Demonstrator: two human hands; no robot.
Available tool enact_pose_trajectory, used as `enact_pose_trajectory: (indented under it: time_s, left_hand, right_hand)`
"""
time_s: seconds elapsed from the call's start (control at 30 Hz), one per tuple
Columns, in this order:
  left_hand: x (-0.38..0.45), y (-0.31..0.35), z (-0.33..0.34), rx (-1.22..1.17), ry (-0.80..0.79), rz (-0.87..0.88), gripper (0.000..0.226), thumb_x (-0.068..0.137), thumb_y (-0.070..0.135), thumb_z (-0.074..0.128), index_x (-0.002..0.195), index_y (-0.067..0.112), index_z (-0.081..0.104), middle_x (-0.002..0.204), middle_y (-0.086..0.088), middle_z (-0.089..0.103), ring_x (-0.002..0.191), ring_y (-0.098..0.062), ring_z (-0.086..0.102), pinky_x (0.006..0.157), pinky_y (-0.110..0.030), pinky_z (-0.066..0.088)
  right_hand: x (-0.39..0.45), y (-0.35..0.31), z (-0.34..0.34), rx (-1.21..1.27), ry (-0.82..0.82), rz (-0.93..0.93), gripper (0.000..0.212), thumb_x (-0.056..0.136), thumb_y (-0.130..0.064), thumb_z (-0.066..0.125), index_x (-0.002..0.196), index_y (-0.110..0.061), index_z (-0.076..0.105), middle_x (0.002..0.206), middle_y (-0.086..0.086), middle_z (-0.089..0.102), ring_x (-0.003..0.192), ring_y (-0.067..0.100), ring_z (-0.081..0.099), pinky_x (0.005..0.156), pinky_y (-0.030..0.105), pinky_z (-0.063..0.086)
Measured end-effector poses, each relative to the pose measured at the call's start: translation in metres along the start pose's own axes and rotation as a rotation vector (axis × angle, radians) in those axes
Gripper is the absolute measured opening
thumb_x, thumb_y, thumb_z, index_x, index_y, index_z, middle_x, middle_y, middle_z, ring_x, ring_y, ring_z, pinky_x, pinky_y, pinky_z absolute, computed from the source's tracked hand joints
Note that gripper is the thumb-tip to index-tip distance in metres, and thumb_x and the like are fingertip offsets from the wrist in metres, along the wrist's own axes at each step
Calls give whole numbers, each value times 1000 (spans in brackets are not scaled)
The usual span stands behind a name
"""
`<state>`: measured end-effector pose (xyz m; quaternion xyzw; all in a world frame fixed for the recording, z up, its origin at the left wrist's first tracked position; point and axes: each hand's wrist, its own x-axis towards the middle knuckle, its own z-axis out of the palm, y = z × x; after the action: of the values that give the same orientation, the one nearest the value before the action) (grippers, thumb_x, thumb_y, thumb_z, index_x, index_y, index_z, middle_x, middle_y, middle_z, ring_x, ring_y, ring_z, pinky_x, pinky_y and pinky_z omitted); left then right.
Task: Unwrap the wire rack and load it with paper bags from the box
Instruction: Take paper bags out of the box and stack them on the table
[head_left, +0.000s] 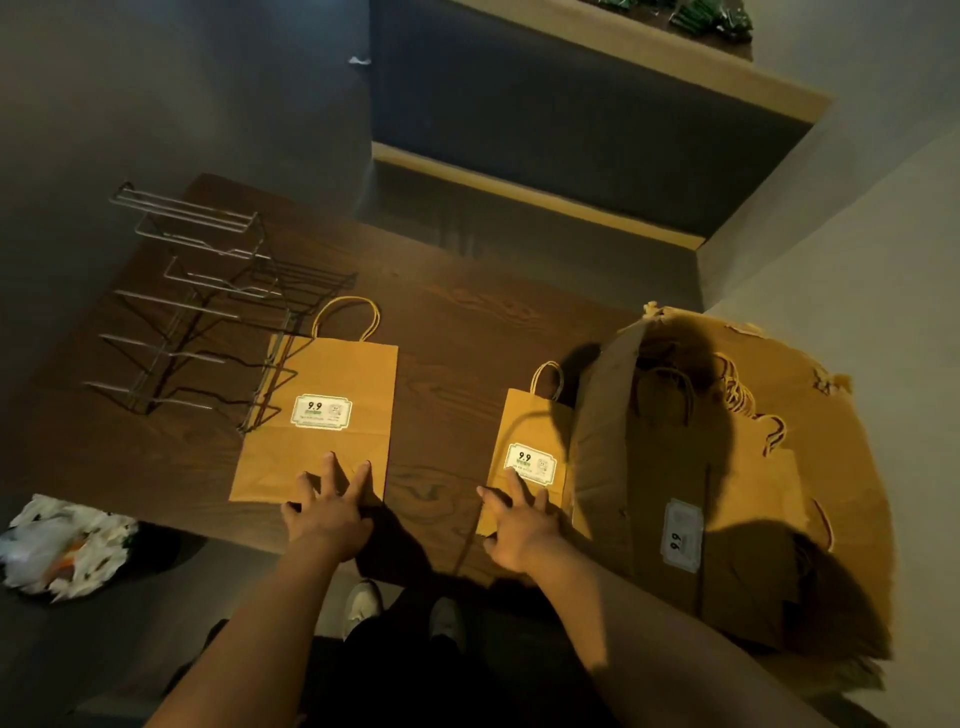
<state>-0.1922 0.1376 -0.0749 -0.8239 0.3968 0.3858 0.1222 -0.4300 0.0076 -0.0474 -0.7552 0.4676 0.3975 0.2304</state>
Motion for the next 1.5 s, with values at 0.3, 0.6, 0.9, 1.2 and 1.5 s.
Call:
enact_pose_trajectory:
  time_s: [0.3,0.6,0.9,1.2,1.5]
  left_hand:
    - [-14,38,-41,-82,-4,-120,49,96,42,51,143,27,48,156,-13,30,147,-42,20,113,-62,30]
    - [-87,190,-106,-993,131,336,21,105,32,46,102,20,63,105,-3,66,99,-27,62,86,-40,50]
    - [-156,279,-91,-1035,117,609,16,106,23,49,105,17,64,101,-5,67,92,-20,65,82,-33,53]
    - [-171,284,-82,-1032,204,550,16,105,19,50,109,13,65,106,-7,70,96,-19,66,84,-35,52]
    - [-166,276,-95,-1177,261,474,15,102,33,55,108,22,62,109,-2,66,103,-24,64,99,-52,54]
  right_hand:
    - [-83,-38,-70,551,558,-454,30,97,-24,61,127,-26,63,139,-5,51,110,13,60,95,28,53]
    - [-134,84,-122,1001,981,-264,15,96,-8,62,105,-18,69,96,-5,69,83,5,63,75,23,53]
    - [-79,222,-58,259,287,203,112,87,-13,77,161,-36,-4,170,5,-10,155,36,-7,123,60,12]
    - [-73,241,-76,-94,446,77,84,79,-42,81,147,-20,38,142,12,46,132,33,42,107,47,40]
    - [-145,283,-157,460,599,-1,44,97,-23,64,140,-26,54,139,3,58,122,26,56,103,42,47]
